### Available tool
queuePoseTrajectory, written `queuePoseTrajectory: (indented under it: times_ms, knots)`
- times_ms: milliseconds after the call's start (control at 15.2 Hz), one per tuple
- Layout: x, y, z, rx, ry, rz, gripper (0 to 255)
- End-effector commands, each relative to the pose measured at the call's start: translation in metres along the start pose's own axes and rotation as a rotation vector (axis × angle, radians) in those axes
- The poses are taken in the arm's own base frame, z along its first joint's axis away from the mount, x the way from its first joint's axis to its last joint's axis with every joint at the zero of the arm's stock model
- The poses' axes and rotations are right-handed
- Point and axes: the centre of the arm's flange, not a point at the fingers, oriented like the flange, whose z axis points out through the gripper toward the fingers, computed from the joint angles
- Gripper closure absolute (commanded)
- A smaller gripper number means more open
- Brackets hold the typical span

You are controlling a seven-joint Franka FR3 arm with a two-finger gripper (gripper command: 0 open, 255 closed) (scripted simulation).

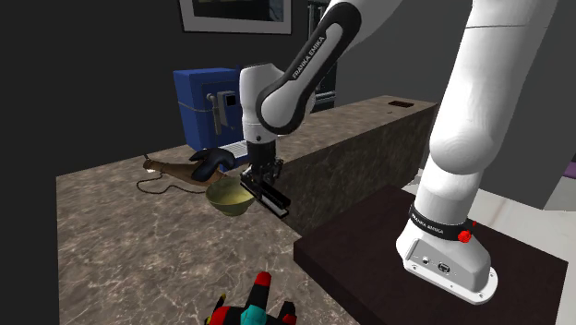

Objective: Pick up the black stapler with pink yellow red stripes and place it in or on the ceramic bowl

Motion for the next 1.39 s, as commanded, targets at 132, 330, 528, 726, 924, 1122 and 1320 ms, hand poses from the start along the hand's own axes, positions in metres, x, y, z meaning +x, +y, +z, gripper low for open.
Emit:
queuePoseTrajectory:
  times_ms: [132,330,528,726,924,1122,1320]
  knots:
    - [0.046,0.006,-0.001,0.000,0.000,0.000,255]
    - [0.085,0.012,-0.001,0.000,0.000,0.000,255]
    - [0.124,0.017,-0.001,0.000,0.000,0.000,255]
    - [0.164,0.023,-0.001,0.000,0.000,0.000,255]
    - [0.213,0.030,-0.001,0.000,0.000,0.000,255]
    - [0.214,0.030,0.015,0.000,0.000,0.000,255]
    - [0.214,0.030,0.031,0.000,0.000,0.000,255]
